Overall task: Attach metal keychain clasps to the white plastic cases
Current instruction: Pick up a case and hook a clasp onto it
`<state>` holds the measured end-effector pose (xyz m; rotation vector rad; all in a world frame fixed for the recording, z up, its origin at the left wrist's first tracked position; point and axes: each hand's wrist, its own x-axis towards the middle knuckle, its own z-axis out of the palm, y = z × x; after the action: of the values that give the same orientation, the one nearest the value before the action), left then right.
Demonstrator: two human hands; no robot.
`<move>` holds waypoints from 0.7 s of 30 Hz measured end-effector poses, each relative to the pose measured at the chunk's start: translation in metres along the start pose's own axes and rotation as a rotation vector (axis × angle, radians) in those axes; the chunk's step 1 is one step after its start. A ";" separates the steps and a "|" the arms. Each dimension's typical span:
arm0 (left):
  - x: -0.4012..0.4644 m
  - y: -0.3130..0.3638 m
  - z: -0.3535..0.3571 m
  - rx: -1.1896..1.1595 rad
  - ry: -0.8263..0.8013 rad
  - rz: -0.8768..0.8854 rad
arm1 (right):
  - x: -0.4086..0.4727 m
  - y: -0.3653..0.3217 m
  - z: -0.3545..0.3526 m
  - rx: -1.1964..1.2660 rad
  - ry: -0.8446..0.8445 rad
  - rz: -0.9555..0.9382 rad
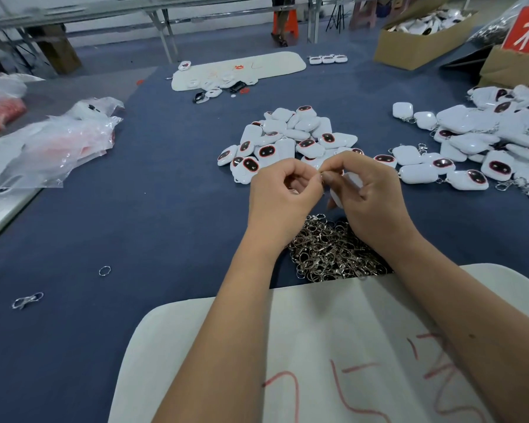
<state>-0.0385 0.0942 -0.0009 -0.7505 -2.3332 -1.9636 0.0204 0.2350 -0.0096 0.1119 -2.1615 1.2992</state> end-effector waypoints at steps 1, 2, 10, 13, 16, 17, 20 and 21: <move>-0.001 0.000 0.001 0.014 0.011 0.018 | 0.000 0.001 0.000 0.007 -0.003 0.010; -0.001 0.000 0.001 0.028 0.024 0.038 | 0.001 0.003 -0.001 0.035 -0.014 0.045; -0.003 0.000 0.006 0.142 0.061 0.149 | 0.005 0.004 -0.010 0.259 -0.125 0.270; -0.003 -0.002 0.005 0.153 0.051 0.143 | 0.003 0.003 -0.009 0.174 -0.084 0.218; -0.002 -0.003 0.003 0.170 0.047 0.146 | 0.001 0.001 -0.006 0.006 -0.029 0.097; -0.002 -0.003 0.003 0.177 0.047 0.146 | 0.001 0.000 -0.006 -0.057 -0.011 0.055; -0.001 -0.004 0.002 0.202 0.030 0.151 | 0.002 0.000 -0.006 -0.223 0.010 -0.032; -0.001 -0.005 0.002 0.218 0.021 0.150 | 0.002 0.001 -0.007 -0.254 0.010 -0.054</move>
<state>-0.0385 0.0953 -0.0061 -0.8539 -2.3509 -1.6188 0.0217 0.2418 -0.0071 0.0601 -2.2776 0.9837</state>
